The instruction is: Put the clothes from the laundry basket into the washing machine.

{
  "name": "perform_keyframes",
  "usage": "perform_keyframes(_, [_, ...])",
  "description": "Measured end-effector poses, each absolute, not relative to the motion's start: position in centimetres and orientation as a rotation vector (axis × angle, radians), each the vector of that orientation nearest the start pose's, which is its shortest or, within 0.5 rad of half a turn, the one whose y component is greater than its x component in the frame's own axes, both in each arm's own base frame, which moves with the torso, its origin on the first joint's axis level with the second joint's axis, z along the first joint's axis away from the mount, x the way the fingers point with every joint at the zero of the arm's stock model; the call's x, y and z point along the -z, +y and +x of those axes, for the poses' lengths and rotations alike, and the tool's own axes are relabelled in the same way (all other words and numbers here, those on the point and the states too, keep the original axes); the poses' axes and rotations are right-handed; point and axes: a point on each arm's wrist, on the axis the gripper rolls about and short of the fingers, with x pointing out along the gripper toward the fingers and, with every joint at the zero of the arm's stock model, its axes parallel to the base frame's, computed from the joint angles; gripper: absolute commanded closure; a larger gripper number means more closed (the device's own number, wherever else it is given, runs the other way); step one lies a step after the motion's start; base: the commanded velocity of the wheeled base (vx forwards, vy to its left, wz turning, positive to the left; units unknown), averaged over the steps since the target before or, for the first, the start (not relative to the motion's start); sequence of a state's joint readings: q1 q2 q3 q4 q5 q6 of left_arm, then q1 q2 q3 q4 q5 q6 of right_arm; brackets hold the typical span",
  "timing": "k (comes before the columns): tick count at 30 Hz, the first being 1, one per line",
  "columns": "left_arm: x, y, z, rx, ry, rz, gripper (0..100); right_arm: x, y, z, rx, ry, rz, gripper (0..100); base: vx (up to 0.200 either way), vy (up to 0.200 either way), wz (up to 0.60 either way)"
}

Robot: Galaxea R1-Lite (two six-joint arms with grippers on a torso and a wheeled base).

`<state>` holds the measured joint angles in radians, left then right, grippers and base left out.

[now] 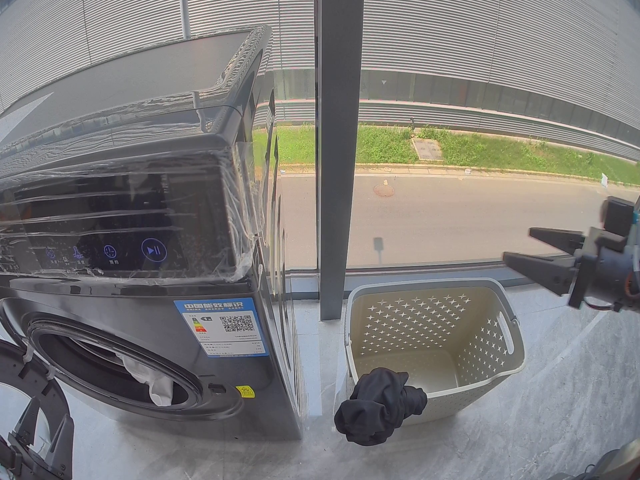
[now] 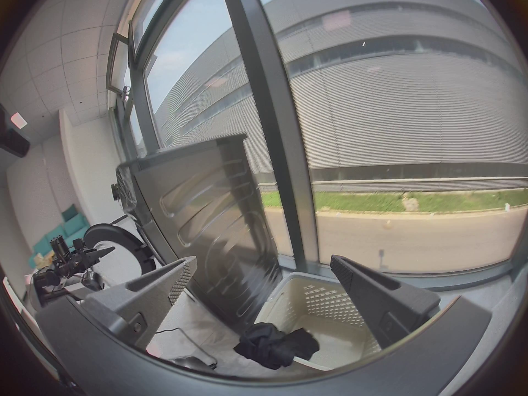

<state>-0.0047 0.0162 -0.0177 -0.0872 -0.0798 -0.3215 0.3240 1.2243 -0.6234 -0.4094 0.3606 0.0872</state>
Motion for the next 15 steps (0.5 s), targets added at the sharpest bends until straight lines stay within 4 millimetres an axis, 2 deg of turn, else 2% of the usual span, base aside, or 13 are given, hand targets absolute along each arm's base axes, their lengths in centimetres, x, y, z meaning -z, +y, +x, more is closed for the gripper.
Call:
perform_keyframes(3, [-9.0, -0.2, -2.3, 0.097, -0.074, -0.324, 0, -20.8, 8.7, 19.7, -0.742, 0.302, 0.098, 0, 0.0, 0.0, 0.0])
perform_keyframes(7, [-9.0, -0.2, -2.3, 0.096, -0.074, -0.333, 0, -16.9, 12.4, 22.8, -0.812, 0.45, 0.127, 0, 0.0, 0.0, 0.0])
perform_keyframes(10, [-9.0, -0.2, -2.3, 0.095, -0.074, -0.338, 0, -13.3, 15.3, 24.4, -0.796, 0.571, 0.134, 0, 0.0, 0.0, 0.0])
perform_keyframes(15, [-9.0, -0.1, -2.3, 0.091, -0.074, -0.346, 0, -7.8, 19.0, 25.6, -0.711, 0.715, 0.124, 0, 0.0, 0.0, 0.0])
